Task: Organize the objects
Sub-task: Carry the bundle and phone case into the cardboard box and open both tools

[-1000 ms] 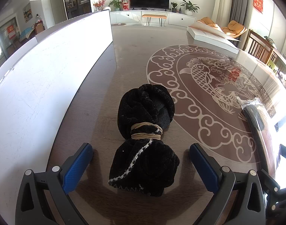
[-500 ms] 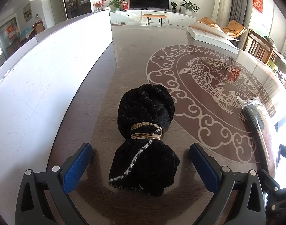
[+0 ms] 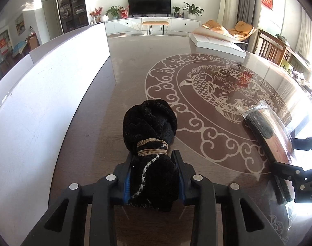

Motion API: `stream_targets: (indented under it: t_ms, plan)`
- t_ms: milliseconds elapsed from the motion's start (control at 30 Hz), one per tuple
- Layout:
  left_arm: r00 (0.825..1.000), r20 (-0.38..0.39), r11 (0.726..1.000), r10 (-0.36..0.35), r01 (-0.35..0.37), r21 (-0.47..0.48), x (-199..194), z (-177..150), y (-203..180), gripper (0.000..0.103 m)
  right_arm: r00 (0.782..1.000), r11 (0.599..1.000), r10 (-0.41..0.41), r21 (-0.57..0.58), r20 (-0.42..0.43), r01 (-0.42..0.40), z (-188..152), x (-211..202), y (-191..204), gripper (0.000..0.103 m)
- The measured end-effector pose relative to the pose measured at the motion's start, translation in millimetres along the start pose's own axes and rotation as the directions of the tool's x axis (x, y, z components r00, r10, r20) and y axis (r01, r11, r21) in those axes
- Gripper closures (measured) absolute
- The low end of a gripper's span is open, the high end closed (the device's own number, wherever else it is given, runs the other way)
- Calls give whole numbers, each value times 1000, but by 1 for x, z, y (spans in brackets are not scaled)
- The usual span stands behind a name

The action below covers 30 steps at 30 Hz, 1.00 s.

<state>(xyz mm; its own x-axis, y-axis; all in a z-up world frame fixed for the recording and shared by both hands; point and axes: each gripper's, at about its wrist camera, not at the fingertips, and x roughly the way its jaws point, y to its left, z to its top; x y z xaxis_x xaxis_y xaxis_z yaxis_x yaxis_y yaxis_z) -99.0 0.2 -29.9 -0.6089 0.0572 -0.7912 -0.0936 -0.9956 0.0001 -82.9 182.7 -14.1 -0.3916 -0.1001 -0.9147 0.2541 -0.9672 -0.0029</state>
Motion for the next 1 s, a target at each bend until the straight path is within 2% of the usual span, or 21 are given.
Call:
stream_targets:
  t_ms: [33,167,333,433,500,567,667,733,767,833,900,933,1000]
  plan:
    - [1000,3,1000,-16,16,1,-2,0,-1,73,1000,1000,3,3,6,-3,-1,-2,0,27]
    - [997,55,998,-60,61,-16,-17,1,0,74,996,997,49,56,75,-53,-4,-25,-2,27]
    - [977,181,985,-113,134,-105,-69,8,22,74,973,988,106,92,207,-127,13,-75,2,27]
    - [962,246,971,-118,164,-176,-109,18,55,74,941,975,175,83,289,-207,38,-103,18,27]
    - [957,281,970,-76,137,-202,-133,26,83,74,912,961,242,47,333,-272,60,-116,43,27]
    - [959,283,967,-19,90,-240,-149,32,120,74,877,938,329,-15,351,-346,85,-123,82,27]
    - [974,204,951,97,-31,-307,-150,32,182,74,826,891,451,-114,337,-440,116,-123,153,27]
    - [976,119,927,182,-130,-352,-141,25,224,74,796,850,528,-180,298,-496,133,-118,206,27]
    - [976,73,913,205,-163,-375,-134,20,245,74,789,834,551,-209,273,-510,141,-114,233,27]
    - [971,-15,885,238,-223,-408,-120,9,279,74,792,817,570,-255,217,-518,151,-100,281,27]
    - [962,-97,867,254,-271,-418,-109,-1,304,71,813,815,561,-279,156,-508,157,-79,322,27]
    - [958,-132,859,255,-287,-424,-104,-6,314,64,829,816,548,-288,113,-501,158,-66,341,26]
    - [950,-176,844,258,-311,-438,-100,-14,326,43,852,816,524,-302,28,-492,156,-43,368,26]
